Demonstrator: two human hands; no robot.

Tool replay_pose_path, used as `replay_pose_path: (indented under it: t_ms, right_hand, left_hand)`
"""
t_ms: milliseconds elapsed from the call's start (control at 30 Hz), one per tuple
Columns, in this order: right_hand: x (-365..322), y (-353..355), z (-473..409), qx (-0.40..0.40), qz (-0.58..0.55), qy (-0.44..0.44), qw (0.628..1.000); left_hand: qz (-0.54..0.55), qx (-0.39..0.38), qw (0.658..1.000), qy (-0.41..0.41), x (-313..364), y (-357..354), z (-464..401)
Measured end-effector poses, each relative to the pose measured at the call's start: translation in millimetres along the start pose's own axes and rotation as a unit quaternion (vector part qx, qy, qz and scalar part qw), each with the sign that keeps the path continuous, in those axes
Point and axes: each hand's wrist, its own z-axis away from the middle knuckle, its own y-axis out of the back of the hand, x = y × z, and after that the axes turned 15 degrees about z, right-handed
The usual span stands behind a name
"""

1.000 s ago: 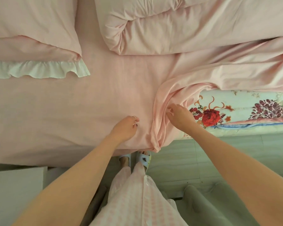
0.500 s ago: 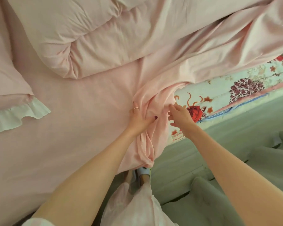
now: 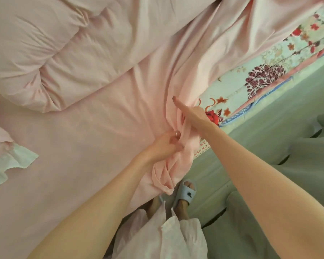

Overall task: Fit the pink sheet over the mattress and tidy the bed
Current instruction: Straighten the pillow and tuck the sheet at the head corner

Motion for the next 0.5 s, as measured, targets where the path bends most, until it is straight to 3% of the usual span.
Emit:
replay_pose_path:
  t_ms: [167, 367, 500]
  right_hand:
    - [11.0, 9.2, -17.5, 0.073, 0.080, -0.009, 0.994]
    - [64.0, 70.1, -7.5, 0.097, -0.161, -0.092, 0.978]
    - [101.7, 109.9, 11.3, 0.073, -0.234, -0.073, 0.967]
  left_hand:
    - [-0.058, -0.043, 0.997, 0.025, 6.1, -19.8, -1.7]
    - [-0.021, 0.058, 0.997, 0.045, 9.8, -77.1, -6.9]
    - [-0.113, -0.042, 0.992, 0.028, 24.0, -138.3, -15.2]
